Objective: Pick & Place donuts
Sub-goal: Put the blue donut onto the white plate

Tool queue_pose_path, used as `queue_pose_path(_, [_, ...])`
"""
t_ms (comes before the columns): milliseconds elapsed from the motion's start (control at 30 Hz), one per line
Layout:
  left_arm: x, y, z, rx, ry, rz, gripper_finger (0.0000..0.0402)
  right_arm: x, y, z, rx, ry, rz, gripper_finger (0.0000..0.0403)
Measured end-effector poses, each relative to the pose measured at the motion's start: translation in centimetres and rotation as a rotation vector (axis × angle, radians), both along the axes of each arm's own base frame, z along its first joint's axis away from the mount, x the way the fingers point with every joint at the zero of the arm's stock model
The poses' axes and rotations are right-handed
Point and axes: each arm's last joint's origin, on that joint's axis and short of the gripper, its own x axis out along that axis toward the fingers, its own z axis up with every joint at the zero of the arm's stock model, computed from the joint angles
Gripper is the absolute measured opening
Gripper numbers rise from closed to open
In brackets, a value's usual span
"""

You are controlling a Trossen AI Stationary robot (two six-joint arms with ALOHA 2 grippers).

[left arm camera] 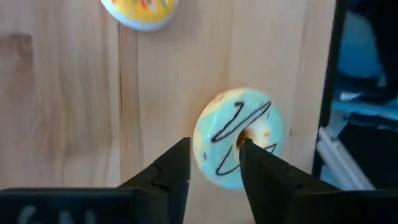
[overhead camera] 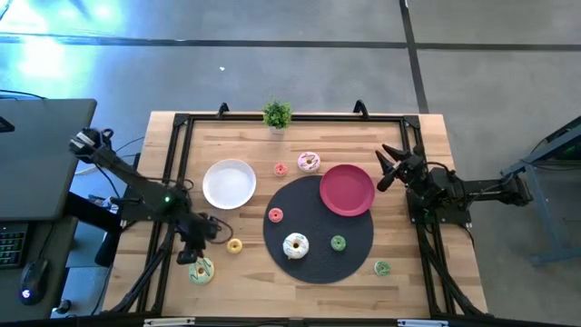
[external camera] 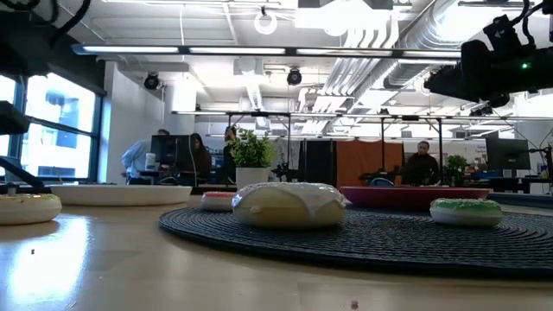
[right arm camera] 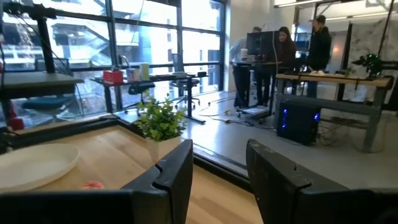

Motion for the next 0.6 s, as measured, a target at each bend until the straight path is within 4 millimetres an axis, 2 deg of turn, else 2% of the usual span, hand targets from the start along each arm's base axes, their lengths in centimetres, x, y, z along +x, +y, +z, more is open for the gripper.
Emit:
queue_pose_path(267, [-0.7, -1.9, -1.5, 0.119, 0.023, -0.09, 0.0204, 0.0, 0.0, 0.0, 0.062, -0.059, 0.021, 0.0145])
queue_pose_path(367, [-0.9, -2.6, -2.0, 0.156, 0.004, -0.098, 0.021, 0.0, 0.0, -0.1, 0.065, -0.061, 0.015, 0.0151])
queue_pose_path(600, [-0.7, -4.6, -2.6, 0.122, -0.041, -0.096, 0.0211, 0.0, 0.0, -0.1, 0.065, -0.056, 0.013, 0.0159])
